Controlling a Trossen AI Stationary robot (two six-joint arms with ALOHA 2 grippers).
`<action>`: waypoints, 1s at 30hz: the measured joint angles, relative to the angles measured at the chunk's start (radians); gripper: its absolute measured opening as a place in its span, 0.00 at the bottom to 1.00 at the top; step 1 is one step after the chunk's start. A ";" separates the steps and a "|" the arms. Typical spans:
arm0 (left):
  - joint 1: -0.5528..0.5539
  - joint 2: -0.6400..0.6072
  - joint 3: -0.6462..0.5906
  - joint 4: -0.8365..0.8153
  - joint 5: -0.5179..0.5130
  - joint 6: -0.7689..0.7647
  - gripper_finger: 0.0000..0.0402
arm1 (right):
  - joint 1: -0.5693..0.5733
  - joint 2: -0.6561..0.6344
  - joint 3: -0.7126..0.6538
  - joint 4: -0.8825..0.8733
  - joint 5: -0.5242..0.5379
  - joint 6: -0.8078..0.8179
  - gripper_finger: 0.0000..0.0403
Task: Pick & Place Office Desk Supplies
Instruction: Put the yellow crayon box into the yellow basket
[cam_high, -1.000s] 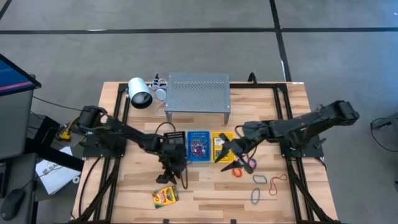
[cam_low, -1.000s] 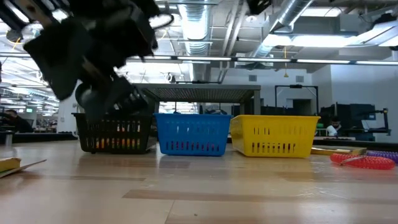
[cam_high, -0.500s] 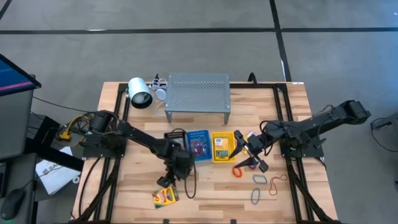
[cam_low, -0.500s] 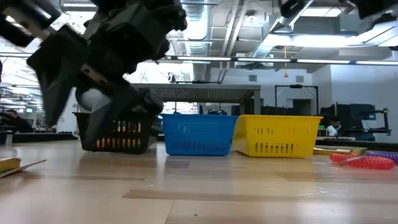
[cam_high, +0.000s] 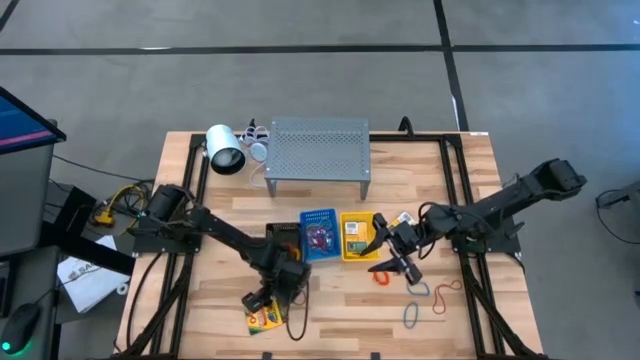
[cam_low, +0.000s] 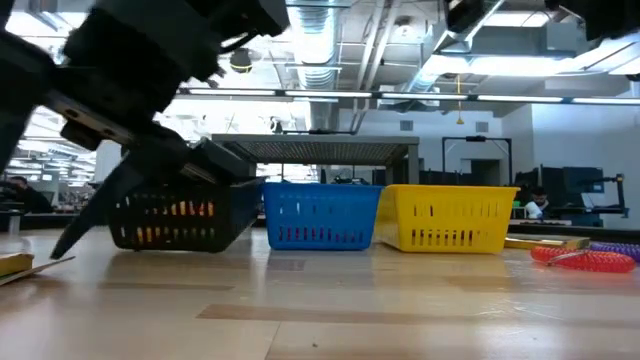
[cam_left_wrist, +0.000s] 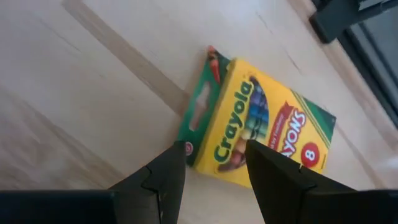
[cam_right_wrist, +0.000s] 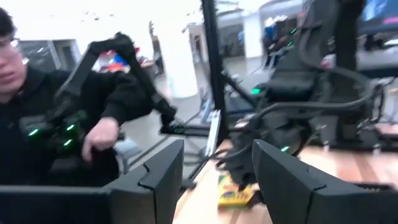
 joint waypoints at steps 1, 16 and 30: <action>-0.004 -0.006 0.000 -0.015 -0.013 0.009 0.41 | 0.006 0.021 0.000 0.030 0.017 0.000 0.46; -0.001 -0.195 0.000 -0.129 -0.261 0.055 0.41 | 0.028 0.345 0.027 0.416 0.088 0.042 0.46; 0.002 -0.094 -0.001 -0.135 -0.375 0.055 0.41 | 0.057 0.367 0.079 0.400 0.084 0.042 0.46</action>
